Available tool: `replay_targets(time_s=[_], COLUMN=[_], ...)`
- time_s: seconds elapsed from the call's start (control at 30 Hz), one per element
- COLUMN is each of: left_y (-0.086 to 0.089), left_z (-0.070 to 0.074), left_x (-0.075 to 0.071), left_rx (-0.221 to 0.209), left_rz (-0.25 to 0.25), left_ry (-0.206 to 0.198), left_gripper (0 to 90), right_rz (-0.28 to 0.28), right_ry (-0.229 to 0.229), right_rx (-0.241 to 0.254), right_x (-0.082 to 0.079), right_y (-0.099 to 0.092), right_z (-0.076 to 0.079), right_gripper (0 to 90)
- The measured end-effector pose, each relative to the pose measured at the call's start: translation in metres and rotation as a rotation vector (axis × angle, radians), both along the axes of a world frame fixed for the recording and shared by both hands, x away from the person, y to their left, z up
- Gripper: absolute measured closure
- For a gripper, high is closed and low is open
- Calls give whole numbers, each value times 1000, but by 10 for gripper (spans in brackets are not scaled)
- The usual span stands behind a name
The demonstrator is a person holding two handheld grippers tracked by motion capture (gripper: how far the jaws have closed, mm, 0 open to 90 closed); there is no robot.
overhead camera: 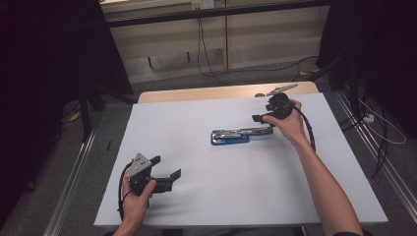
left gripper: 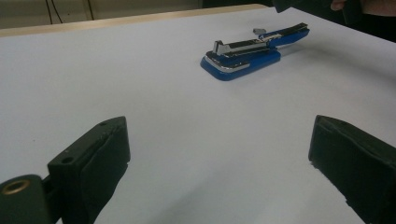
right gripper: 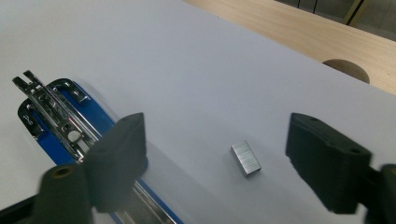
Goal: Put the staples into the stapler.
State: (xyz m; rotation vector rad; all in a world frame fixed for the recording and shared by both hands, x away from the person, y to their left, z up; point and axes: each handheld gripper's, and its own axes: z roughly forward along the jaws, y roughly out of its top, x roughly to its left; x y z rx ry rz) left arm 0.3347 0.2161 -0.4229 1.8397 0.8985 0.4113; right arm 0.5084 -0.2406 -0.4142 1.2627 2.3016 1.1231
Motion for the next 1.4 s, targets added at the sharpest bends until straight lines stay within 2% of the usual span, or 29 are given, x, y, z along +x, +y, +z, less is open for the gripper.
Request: replay_targets(time_s=[0.07,0.13,0.27,0.4,0.47,0.53,0.63,0.67,0.83,0.9,1.0,1.3,1.33,1.4], left_y=[-2,-3,-5,-5,-4,-3,-3,-2,1,1,0,1,2,2], left_z=[-1,-2,-1,-1,-2,-2,-3,-3,-3,-3,-3,-4,-4,-5], left_x=[1,1,0,0,0,0,-1,-1,-2,-2,-3,-2,-1,1], left_rx=[-1,5,19,16,18,22,42,33,23,22,33,21,33,31], left_rz=[1,-5,-8,-5,-3,-1,6,3,22,26,25,35,31,30], left_ry=[4,8,1,-2,3,4,7,13,16,15,25,31,31,38], left_gripper=[56,56,56,56,56,56,56,56,56,56,56,56,56,56], right_rz=[-5,5,10,26,35,45,50,48,63,64,72,93,97,102], right_ry=[11,35,49,75,95,111,133,134,157,175,190,203,205,207], right_rx=[-18,-29,-51,-94,-100,-132,-148,-158,-179,-166,-185,-208,-213,-223], right_x=[3,7,14,22,26,28,31,31,33,34,36,39,39,40], right_y=[1,1,2,2,2,2,2,2,0,-2,-4,-2,-1,0], right_z=[-3,-4,-2,-2,-3,-5,-10,-11,-15,-16,-18,-22,-23,-25], right_gripper=[245,285,341,454,472,497,517,518,565,579,614,679,686,687])
